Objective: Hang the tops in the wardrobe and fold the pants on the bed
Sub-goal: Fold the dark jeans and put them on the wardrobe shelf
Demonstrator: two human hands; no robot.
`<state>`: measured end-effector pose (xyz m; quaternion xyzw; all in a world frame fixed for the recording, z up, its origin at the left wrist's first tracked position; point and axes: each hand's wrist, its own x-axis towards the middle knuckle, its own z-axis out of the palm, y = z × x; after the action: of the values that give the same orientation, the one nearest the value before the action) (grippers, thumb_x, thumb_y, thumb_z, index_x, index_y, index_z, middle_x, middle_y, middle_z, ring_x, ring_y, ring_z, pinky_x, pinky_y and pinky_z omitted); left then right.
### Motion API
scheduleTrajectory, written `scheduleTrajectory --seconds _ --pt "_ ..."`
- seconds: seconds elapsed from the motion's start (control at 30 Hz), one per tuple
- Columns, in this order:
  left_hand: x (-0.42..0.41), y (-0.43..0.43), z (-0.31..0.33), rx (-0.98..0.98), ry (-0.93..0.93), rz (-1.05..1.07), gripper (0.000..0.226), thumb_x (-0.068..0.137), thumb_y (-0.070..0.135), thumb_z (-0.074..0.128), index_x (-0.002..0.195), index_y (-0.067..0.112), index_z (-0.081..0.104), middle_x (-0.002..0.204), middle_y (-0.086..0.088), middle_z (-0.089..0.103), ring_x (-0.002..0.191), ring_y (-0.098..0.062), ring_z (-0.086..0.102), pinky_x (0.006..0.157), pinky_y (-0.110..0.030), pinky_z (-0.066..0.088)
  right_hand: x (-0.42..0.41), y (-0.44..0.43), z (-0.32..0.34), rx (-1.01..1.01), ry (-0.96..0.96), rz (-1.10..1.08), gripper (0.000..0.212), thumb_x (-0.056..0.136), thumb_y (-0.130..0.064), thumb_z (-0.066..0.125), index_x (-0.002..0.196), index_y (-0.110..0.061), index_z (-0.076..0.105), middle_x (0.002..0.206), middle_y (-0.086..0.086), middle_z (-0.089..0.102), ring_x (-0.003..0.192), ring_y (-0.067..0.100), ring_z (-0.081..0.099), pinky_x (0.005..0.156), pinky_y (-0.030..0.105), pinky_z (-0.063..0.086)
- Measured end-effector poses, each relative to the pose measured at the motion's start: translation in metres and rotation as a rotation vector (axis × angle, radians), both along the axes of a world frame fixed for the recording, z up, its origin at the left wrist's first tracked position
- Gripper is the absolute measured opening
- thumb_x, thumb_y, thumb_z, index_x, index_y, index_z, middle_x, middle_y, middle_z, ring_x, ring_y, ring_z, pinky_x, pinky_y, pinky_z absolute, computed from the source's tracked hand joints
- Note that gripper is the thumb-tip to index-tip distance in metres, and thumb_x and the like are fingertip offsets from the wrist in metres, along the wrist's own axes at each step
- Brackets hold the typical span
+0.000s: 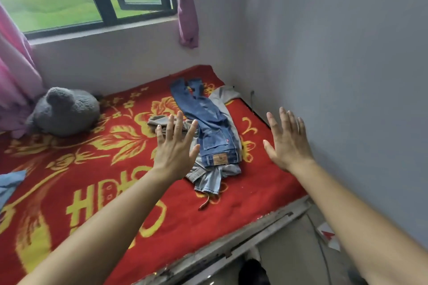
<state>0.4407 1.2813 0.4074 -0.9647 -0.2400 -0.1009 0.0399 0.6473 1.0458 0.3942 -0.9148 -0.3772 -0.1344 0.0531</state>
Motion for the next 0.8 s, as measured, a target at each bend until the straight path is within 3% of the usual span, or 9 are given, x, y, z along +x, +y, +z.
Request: scheduleTrajectory --seconds 0.13,0.33,0.47,0.67,0.8 --pt "0.068 0.026 -0.036 -0.025 0.094 0.019 0.071 0.098 0.050 0.039 0.157 0.030 0.006 0.162 -0.011 -0.018 0.149 -0.031 -0.019 0.118 -0.060 -0.002 0.068 0.030 -0.042 -0.068 0.119 -0.013 0.081 0.097 -0.048 0.046 0.159 -0.018 0.003 0.164 0.022 0.004 0.151 0.039 0.007 0.122 0.053 0.011" --pt "0.149 0.061 -0.095 -0.124 0.240 0.125 0.073 0.099 0.050 0.037 0.157 0.028 -0.001 0.162 -0.012 -0.016 0.149 -0.032 -0.015 0.119 -0.059 0.004 0.168 0.082 -0.098 -0.169 0.284 0.076 0.076 0.097 -0.043 0.047 0.158 -0.019 0.009 0.162 0.021 0.015 0.148 0.038 0.019 0.117 0.051 0.027" --pt "0.189 0.075 -0.155 -0.221 0.310 0.130 0.073 0.098 0.046 0.043 0.157 0.025 0.005 0.163 -0.013 -0.008 0.150 -0.032 -0.010 0.119 -0.056 0.007 0.214 0.114 -0.160 -0.223 0.374 0.114 0.071 0.098 -0.038 0.049 0.157 -0.020 0.016 0.161 0.020 0.018 0.146 0.037 0.024 0.112 0.052 0.034" --pt "0.229 0.095 -0.285 -0.306 0.474 0.122 0.077 0.087 0.034 0.058 0.154 0.017 0.023 0.163 -0.013 0.008 0.150 -0.034 0.005 0.116 -0.056 0.019 0.212 0.142 -0.285 -0.247 0.583 0.158 0.066 0.095 -0.031 0.055 0.155 -0.025 0.028 0.158 0.017 0.027 0.137 0.037 0.039 0.099 0.049 0.046" --pt "0.244 0.109 -0.362 -0.314 0.587 0.099 0.071 0.085 0.035 0.058 0.147 0.014 0.033 0.158 -0.008 0.026 0.149 -0.032 0.014 0.110 -0.053 0.026 0.199 0.156 -0.356 -0.189 0.799 0.092 0.063 0.099 -0.032 0.051 0.156 -0.029 0.024 0.159 0.011 0.024 0.139 0.032 0.036 0.101 0.046 0.043"
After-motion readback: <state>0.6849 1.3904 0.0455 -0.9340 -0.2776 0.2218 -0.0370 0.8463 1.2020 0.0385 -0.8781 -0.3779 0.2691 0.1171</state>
